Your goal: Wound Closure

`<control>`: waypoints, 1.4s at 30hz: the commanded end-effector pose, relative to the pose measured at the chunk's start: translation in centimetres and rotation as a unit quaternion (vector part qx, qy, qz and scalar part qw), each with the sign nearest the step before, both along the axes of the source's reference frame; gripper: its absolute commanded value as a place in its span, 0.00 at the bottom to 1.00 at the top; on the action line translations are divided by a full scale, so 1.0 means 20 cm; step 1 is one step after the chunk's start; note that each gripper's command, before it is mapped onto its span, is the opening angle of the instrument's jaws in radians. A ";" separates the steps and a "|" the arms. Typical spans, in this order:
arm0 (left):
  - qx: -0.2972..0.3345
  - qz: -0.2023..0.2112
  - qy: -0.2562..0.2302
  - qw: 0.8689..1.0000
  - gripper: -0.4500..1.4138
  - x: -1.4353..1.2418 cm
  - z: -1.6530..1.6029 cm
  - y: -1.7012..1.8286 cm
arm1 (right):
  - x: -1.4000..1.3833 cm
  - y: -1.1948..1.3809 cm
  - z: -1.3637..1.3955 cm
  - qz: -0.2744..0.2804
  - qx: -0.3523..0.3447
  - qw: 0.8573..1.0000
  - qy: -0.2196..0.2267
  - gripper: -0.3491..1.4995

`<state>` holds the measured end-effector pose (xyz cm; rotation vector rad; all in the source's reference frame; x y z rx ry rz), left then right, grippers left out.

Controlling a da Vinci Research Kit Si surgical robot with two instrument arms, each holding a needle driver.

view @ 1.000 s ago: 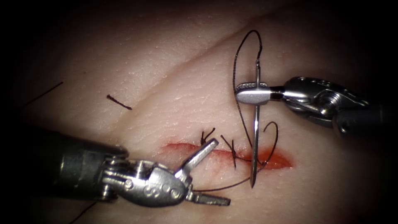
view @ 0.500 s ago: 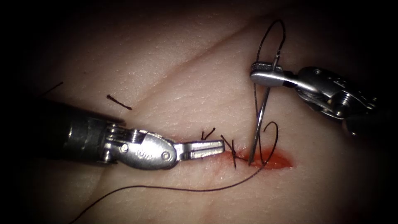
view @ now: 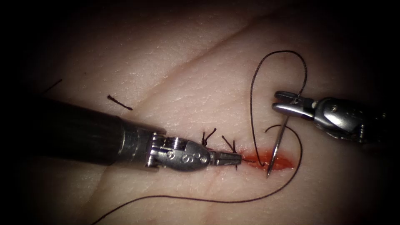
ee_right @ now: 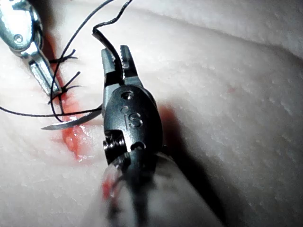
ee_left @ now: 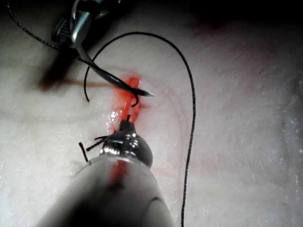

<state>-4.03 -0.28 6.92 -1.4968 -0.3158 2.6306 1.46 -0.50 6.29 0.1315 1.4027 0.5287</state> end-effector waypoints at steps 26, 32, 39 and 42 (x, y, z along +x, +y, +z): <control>0.046 0.089 0.117 0.988 0.00 -0.035 0.015 -0.004 | 0.004 -0.010 -0.013 0.002 -0.020 1.000 0.021 0.00; 0.052 0.085 0.115 0.988 0.00 -0.037 0.020 0.005 | 0.004 -0.009 -0.012 0.004 -0.028 0.999 0.018 0.00; 0.058 0.093 0.128 0.986 0.00 -0.037 0.030 0.011 | 0.003 -0.009 -0.012 -0.004 -0.033 0.999 0.012 0.00; 0.064 0.110 0.143 0.981 0.00 -0.037 0.034 0.010 | 0.003 -0.007 -0.013 -0.016 -0.030 0.999 0.006 0.00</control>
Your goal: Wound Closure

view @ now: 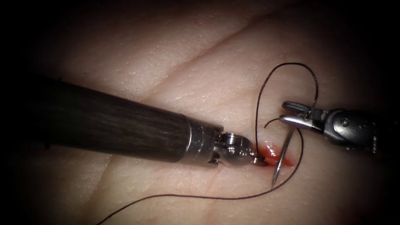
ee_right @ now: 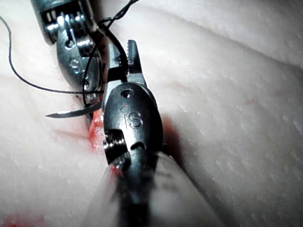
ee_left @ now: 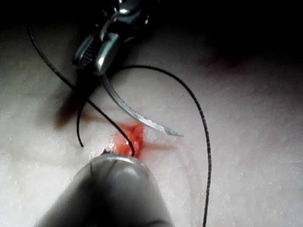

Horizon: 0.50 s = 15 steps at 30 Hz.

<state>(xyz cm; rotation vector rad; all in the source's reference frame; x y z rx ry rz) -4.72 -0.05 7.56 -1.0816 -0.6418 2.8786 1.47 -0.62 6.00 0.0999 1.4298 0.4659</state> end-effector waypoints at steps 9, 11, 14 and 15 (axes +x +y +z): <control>0.033 0.050 0.051 0.997 0.00 0.000 0.011 -0.009 | 0.003 0.004 0.000 0.008 0.017 1.000 -0.007 0.00; 0.039 0.055 0.049 0.997 0.02 0.000 0.010 -0.010 | 0.003 0.005 -0.001 0.007 0.012 1.000 -0.009 0.00; 0.045 0.058 0.043 0.996 0.17 0.000 0.006 -0.011 | 0.004 0.005 -0.002 0.002 -0.023 1.000 -0.011 0.00; 0.048 0.058 0.041 0.996 0.21 0.000 0.005 -0.011 | 0.004 0.005 -0.002 -0.001 -0.032 0.999 -0.010 0.00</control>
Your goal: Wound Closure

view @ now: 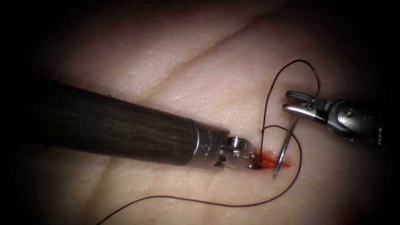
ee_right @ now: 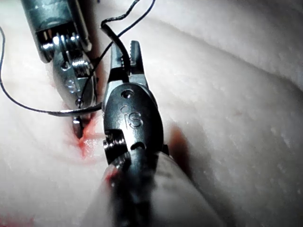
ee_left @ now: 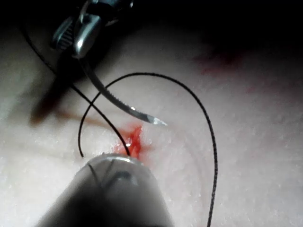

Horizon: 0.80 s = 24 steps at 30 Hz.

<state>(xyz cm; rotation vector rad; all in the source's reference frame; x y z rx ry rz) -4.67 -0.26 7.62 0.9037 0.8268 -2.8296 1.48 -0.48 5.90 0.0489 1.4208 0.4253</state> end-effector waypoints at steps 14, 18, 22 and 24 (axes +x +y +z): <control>0.013 0.010 -0.023 1.000 0.49 -0.007 -0.005 -0.005 | 0.006 -0.011 0.016 -0.016 -0.093 0.996 -0.006 0.00; 0.022 0.003 -0.018 1.000 0.60 -0.006 -0.005 -0.005 | 0.007 -0.015 0.019 -0.024 -0.105 0.994 -0.011 0.00; 0.026 0.000 -0.016 1.000 0.59 -0.006 -0.006 -0.006 | 0.007 -0.020 0.021 -0.028 -0.121 0.992 -0.013 0.00; 0.025 0.000 -0.017 1.000 0.59 -0.007 -0.006 -0.006 | 0.008 -0.022 0.021 -0.033 -0.131 0.991 -0.016 0.00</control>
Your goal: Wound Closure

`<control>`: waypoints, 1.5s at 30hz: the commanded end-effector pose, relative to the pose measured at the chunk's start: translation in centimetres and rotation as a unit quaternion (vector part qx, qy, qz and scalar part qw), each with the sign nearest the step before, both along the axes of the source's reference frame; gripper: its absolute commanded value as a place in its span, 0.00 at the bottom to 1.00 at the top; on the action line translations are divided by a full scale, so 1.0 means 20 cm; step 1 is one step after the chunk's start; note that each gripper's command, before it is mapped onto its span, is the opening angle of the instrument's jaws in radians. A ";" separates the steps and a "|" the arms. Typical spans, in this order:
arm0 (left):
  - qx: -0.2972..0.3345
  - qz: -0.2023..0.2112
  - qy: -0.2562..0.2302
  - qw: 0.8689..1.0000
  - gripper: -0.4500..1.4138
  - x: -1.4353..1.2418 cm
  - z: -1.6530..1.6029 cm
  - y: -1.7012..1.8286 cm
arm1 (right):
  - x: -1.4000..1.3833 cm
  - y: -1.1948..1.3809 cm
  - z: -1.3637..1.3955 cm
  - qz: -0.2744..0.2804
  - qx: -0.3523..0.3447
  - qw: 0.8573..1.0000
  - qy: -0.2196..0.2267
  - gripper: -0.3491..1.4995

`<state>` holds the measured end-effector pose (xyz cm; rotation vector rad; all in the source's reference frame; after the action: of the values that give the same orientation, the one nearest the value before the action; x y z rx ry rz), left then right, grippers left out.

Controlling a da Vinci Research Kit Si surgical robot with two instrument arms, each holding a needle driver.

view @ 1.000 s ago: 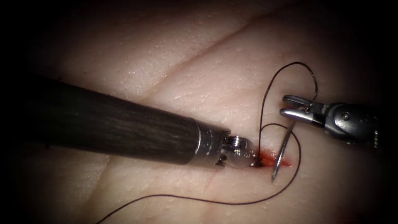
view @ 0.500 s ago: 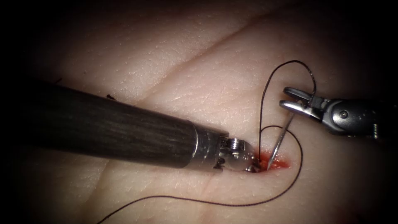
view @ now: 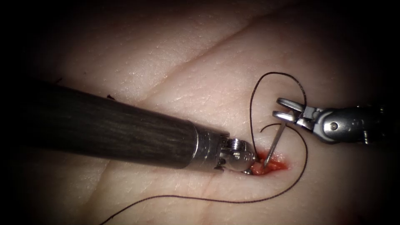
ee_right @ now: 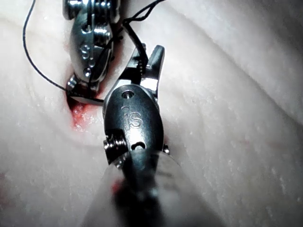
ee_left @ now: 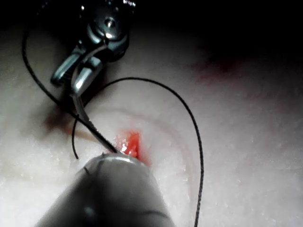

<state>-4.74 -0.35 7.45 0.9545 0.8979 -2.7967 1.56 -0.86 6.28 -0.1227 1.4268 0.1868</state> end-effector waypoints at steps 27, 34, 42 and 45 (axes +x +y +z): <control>-0.009 -0.041 -0.018 0.999 0.51 0.000 -0.024 -0.002 | 0.010 -0.016 0.009 -0.047 -0.070 0.996 -0.027 0.00; -0.038 -0.073 -0.016 0.996 0.48 0.010 -0.045 -0.009 | 0.014 -0.013 0.005 -0.049 -0.061 0.997 -0.013 0.00; -0.052 -0.125 -0.030 0.990 0.38 0.016 -0.065 -0.017 | 0.014 -0.014 0.010 -0.053 -0.056 0.997 -0.014 0.00; -0.055 -0.131 -0.032 0.989 0.36 0.013 -0.068 -0.018 | 0.014 -0.015 0.012 -0.060 -0.054 0.997 -0.018 0.00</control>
<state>-4.45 -0.68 6.03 1.2196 0.6372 -2.9704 1.77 -1.10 6.46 -0.1298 1.4042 0.0101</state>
